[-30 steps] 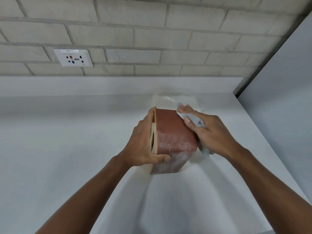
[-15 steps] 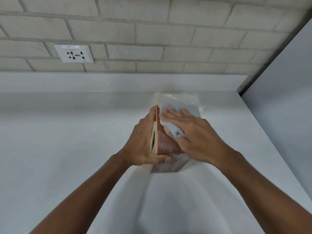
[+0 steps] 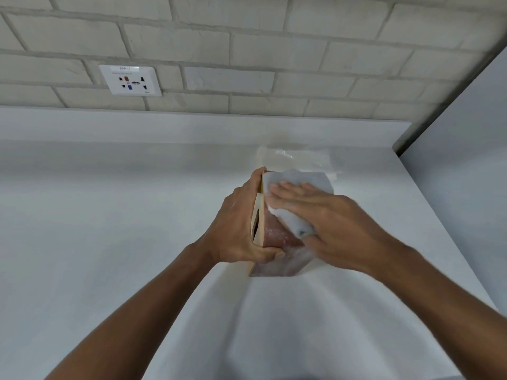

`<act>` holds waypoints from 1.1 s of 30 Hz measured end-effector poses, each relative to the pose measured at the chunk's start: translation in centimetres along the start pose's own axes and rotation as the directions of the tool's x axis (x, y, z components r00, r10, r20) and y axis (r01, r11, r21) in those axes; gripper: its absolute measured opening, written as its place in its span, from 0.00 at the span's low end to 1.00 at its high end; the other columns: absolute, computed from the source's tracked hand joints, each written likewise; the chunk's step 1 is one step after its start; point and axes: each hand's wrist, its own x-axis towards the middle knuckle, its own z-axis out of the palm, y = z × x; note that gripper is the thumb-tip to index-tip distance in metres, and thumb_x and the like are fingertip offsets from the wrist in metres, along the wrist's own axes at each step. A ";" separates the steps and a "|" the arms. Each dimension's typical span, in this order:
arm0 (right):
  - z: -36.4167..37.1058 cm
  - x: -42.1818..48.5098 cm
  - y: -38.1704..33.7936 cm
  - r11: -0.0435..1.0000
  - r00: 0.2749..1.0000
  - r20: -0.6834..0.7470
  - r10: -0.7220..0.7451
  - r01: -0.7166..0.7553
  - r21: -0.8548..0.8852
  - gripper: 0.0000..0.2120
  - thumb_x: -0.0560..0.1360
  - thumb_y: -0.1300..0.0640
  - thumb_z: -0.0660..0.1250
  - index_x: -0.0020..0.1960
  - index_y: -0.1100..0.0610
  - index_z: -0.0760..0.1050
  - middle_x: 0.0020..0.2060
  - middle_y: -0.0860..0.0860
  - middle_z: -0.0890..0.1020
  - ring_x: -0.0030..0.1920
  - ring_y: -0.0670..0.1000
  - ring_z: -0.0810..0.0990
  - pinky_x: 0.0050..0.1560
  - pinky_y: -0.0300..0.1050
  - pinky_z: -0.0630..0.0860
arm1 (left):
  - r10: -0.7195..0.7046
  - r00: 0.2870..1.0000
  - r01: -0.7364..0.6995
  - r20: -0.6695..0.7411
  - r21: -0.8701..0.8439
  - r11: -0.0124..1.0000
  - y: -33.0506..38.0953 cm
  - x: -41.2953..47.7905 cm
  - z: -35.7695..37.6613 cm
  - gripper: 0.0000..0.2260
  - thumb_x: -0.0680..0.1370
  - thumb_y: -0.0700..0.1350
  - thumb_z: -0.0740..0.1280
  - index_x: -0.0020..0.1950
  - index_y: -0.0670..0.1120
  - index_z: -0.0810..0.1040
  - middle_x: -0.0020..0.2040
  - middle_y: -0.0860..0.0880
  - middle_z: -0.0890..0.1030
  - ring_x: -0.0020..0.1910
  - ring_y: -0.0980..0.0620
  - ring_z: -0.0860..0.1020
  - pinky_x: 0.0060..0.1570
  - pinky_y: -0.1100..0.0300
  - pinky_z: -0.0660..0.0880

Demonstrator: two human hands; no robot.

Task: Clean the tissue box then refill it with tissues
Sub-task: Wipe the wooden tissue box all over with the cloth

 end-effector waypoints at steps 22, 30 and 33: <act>0.3 2.0 -0.8 0.999 0.999 -0.017 0.036 -0.037 -0.006 0.35 0.67 0.54 0.48 0.74 0.51 0.67 0.74 0.44 0.65 0.73 0.37 0.55 0.76 0.40 0.50 | 0.055 0.997 -0.056 -0.047 -0.010 0.998 0.3 -0.1 0.1 0.47 0.62 0.61 0.76 0.76 0.52 0.61 0.68 0.68 0.72 0.66 0.60 0.74 0.65 0.60 0.70; -0.5 0.6 0.6 0.995 0.996 -0.058 0.074 -0.078 -0.067 0.37 0.65 0.51 0.48 0.74 0.48 0.67 0.74 0.41 0.63 0.76 0.41 0.57 0.76 0.49 0.58 | 0.046 0.999 -0.046 -0.017 0.011 0.999 -0.5 0.1 0.3 0.58 0.60 0.65 0.76 0.82 0.44 0.54 0.72 0.51 0.73 0.68 0.44 0.75 0.67 0.42 0.72; 0.2 0.8 -0.4 1.000 1.000 -0.020 -0.010 0.010 -0.030 0.36 0.65 0.54 0.50 0.74 0.49 0.67 0.74 0.42 0.65 0.76 0.42 0.58 0.76 0.47 0.56 | 0.088 0.995 -0.088 -0.045 -0.017 0.996 0.1 0.1 0.1 0.50 0.60 0.61 0.75 0.77 0.45 0.61 0.65 0.54 0.76 0.61 0.49 0.77 0.60 0.45 0.74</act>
